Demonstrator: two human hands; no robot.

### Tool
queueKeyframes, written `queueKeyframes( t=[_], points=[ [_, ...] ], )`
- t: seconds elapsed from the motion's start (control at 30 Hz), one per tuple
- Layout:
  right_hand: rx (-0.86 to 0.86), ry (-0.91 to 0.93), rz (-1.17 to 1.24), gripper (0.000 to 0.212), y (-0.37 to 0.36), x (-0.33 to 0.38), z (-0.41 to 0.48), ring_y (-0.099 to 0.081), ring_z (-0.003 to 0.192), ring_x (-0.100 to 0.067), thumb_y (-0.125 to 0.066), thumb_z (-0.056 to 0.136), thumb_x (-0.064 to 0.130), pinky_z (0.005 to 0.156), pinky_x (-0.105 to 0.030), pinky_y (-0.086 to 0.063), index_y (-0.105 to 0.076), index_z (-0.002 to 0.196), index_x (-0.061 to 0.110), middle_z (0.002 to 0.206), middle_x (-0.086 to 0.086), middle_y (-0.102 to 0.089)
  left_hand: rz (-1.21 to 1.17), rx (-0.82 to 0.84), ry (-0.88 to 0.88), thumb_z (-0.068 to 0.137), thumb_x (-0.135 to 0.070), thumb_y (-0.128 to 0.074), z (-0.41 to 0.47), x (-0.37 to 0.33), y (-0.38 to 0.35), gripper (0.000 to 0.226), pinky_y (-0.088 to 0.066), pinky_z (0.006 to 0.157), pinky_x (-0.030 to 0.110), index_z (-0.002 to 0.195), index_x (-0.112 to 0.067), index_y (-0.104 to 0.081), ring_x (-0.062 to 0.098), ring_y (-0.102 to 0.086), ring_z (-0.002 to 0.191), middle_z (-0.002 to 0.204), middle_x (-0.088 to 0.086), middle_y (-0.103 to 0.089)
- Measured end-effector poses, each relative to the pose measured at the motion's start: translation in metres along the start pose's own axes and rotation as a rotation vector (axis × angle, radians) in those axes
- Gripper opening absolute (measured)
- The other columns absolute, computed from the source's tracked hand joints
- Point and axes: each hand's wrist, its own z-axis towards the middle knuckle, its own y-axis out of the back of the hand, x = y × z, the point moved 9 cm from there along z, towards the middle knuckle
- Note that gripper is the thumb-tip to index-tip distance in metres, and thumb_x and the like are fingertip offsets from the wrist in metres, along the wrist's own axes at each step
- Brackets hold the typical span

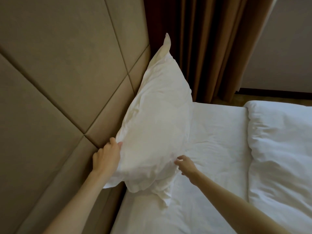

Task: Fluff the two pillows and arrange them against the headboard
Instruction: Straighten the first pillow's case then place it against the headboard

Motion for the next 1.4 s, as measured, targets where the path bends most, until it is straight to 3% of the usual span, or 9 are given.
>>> queueKeyframes(
  t=[0.13,0.27,0.53,0.63,0.73,0.9,1.03,1.13,1.4],
  points=[
    [-0.308,0.225,-0.039,0.041,0.04,0.061,0.011,-0.052,0.12,-0.031,-0.047,0.092,0.014,0.099,-0.035,-0.042,-0.048,0.132,0.006,0.134,-0.017,-0.053,-0.033,-0.137,-0.057,0.095,-0.021,-0.043,0.016,-0.022,0.017,0.03,-0.05,0.066,0.034,0.122,-0.008,-0.042,0.025,-0.059,0.091,0.113,0.01,-0.055],
    [-0.154,0.446,0.287,0.045,0.026,0.142,0.03,-0.042,0.132,-0.022,-0.048,0.093,0.018,0.108,-0.036,-0.038,-0.045,0.138,0.024,0.147,-0.004,-0.042,-0.1,-0.163,-0.043,0.094,-0.044,-0.04,0.045,-0.047,0.016,0.057,-0.051,0.078,0.036,0.139,-0.009,-0.031,0.025,-0.055,0.104,0.126,0.01,-0.051],
    [-0.267,0.913,-0.384,0.05,0.018,0.235,0.119,-0.01,0.148,-0.008,-0.039,0.098,0.034,0.12,-0.033,-0.004,-0.032,0.147,0.027,0.16,0.006,-0.018,0.023,-0.195,-0.148,0.096,-0.035,-0.044,0.081,-0.058,-0.006,0.027,-0.031,0.044,0.028,0.088,-0.013,-0.056,0.025,-0.065,0.063,0.077,0.007,-0.065],
    [-0.361,0.722,-0.387,0.052,0.051,0.228,0.174,-0.004,0.149,-0.011,-0.027,0.1,0.04,0.117,-0.035,0.001,-0.019,0.151,0.031,0.162,0.006,-0.009,0.043,-0.239,-0.179,0.087,-0.027,-0.063,0.085,-0.059,-0.008,0.023,-0.019,0.037,0.023,0.072,-0.012,-0.053,0.028,-0.058,0.038,0.053,0.007,-0.061],
    [-0.406,0.394,-0.249,0.057,0.088,0.191,0.213,-0.008,0.149,-0.019,-0.019,0.099,0.043,0.119,-0.04,-0.006,-0.011,0.153,0.023,0.162,-0.001,-0.008,-0.026,-0.23,-0.164,0.093,-0.031,-0.052,0.084,-0.052,-0.014,0.024,-0.019,0.039,0.024,0.077,-0.013,-0.049,0.031,-0.06,0.044,0.058,0.007,-0.063],
    [-0.127,-0.177,0.094,0.051,0.092,0.063,0.223,-0.049,0.113,-0.032,-0.029,0.096,0.046,0.103,-0.044,-0.033,-0.048,0.124,0.008,0.123,-0.011,-0.049,-0.141,-0.222,-0.128,0.099,-0.04,-0.025,0.086,-0.04,-0.019,0.028,-0.032,0.05,0.033,0.087,-0.018,-0.04,0.036,-0.064,0.068,0.082,0.009,-0.068],
    [-0.422,0.117,0.232,0.051,0.107,0.087,0.213,-0.045,0.128,-0.033,-0.031,0.096,0.036,0.11,-0.042,-0.034,-0.046,0.137,0.011,0.141,-0.011,-0.049,-0.208,-0.207,-0.131,0.1,-0.038,-0.025,0.086,-0.035,-0.014,0.025,-0.037,0.052,0.036,0.082,-0.021,-0.031,0.038,-0.06,0.067,0.08,0.014,-0.067],
    [-0.358,0.41,0.295,0.052,0.082,0.114,0.188,-0.03,0.142,-0.019,-0.028,0.099,0.038,0.119,-0.04,-0.021,-0.029,0.149,0.021,0.156,0.001,-0.032,-0.214,-0.218,-0.129,0.098,-0.037,-0.026,0.083,-0.028,-0.003,0.027,-0.032,0.05,0.035,0.077,-0.02,-0.03,0.041,-0.057,0.062,0.073,0.017,-0.064],
    [-0.234,-0.08,0.65,0.05,-0.005,-0.034,0.132,-0.047,0.129,-0.033,-0.036,0.099,0.039,0.105,-0.04,-0.038,-0.05,0.135,0.007,0.139,-0.016,-0.052,-0.119,-0.173,-0.107,0.101,-0.037,-0.023,0.076,-0.033,0.0,0.03,-0.034,0.055,0.039,0.081,-0.016,-0.031,0.044,-0.061,0.075,0.086,0.02,-0.066]
  ],
)
